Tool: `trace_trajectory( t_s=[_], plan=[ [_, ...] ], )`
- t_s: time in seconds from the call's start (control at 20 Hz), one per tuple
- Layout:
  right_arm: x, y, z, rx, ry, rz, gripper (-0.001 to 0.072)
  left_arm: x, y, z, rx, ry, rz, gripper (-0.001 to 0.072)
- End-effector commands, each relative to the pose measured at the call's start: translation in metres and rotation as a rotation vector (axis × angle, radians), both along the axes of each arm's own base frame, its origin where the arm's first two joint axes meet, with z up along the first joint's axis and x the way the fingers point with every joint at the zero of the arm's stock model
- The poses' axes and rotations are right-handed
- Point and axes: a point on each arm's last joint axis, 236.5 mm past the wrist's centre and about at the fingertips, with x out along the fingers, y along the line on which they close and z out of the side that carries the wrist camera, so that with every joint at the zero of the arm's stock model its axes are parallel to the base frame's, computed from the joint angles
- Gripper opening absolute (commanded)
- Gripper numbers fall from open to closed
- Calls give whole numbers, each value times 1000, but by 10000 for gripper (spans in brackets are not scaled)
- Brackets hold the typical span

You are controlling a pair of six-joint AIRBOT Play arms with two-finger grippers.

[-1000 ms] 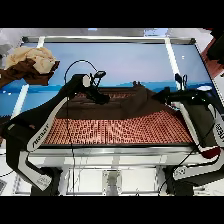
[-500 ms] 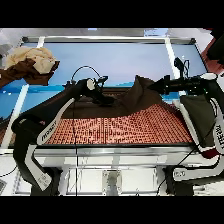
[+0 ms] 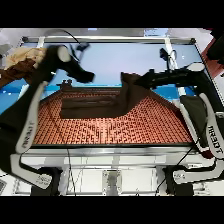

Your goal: Fold the shirts.

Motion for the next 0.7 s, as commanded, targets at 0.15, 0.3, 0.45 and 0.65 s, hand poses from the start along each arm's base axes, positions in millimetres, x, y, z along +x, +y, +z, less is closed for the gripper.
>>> trace_trajectory(
  t_s=[0.15,0.3,0.45,0.65],
  plan=[
    [25,145,9,9,-204,-179,17,-34,160,131,283,-250,293,14],
    [11,215,7,35,-251,-178,17,-47,175,151,273,-284,330,15],
    [22,257,-17,30,-279,-260,75,-53,172,147,264,-255,327,15],
    [15,263,-33,49,-195,-231,380,-56,170,145,258,-240,318,15]
  ],
)
